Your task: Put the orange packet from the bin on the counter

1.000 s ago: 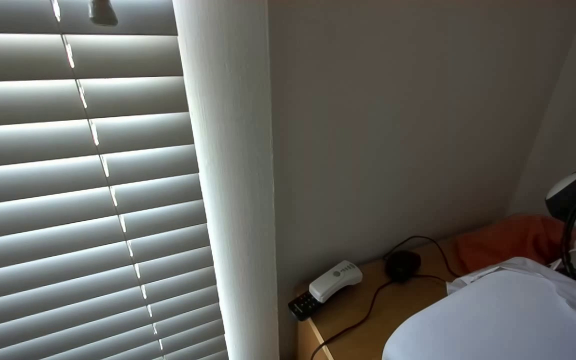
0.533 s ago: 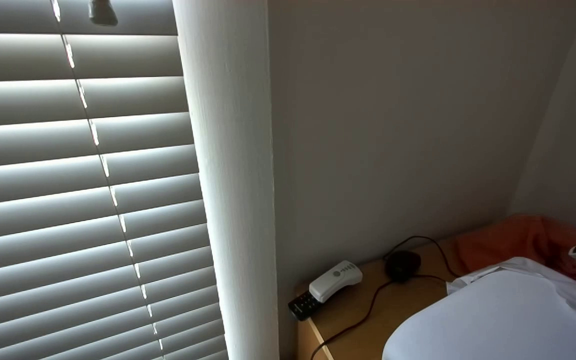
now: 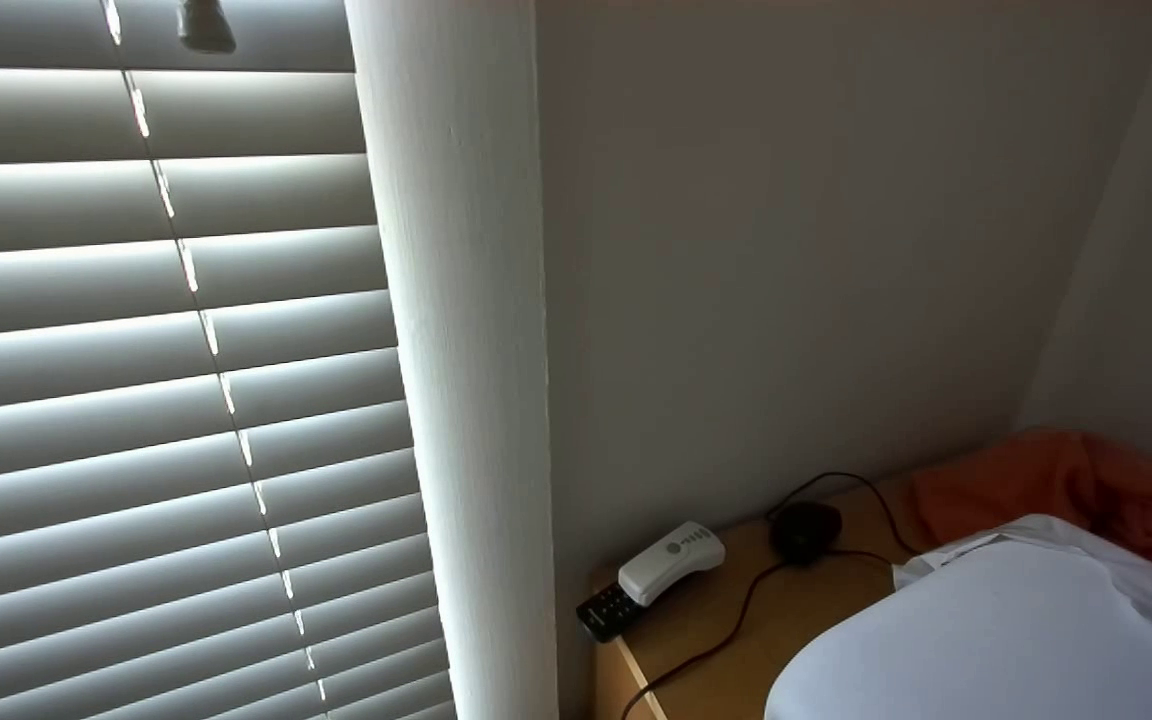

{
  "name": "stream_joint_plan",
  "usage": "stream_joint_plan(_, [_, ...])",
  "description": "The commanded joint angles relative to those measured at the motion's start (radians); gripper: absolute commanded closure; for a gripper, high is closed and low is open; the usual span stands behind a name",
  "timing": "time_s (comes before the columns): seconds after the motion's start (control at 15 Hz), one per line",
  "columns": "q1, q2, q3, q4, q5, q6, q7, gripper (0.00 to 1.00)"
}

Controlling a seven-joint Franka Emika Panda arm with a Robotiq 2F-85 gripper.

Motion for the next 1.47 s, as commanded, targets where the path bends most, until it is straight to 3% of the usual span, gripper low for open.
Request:
stream_joint_plan(0.0, [-0.030, 0.001, -0.003, 0.007, -0.015, 0.057, 0.047, 1.00])
stream_joint_plan(0.53, [-0.134, -0.019, -0.066, 0.059, -0.027, 0.210, 0.094, 1.00])
stream_joint_plan(0.8, [-0.166, 0.005, -0.039, 0.091, 0.059, 0.265, 0.103, 1.00])
stream_joint_plan(1.13, [-0.158, 0.048, -0.010, 0.103, 0.156, 0.356, 0.111, 1.00])
stream_joint_plan(1.2, [-0.157, 0.058, -0.005, 0.104, 0.174, 0.375, 0.118, 0.74])
stream_joint_plan(1.27, [-0.155, 0.063, 0.000, 0.101, 0.181, 0.393, 0.120, 0.73])
stream_joint_plan(1.4, [-0.152, 0.060, 0.006, 0.093, 0.189, 0.416, 0.131, 0.60])
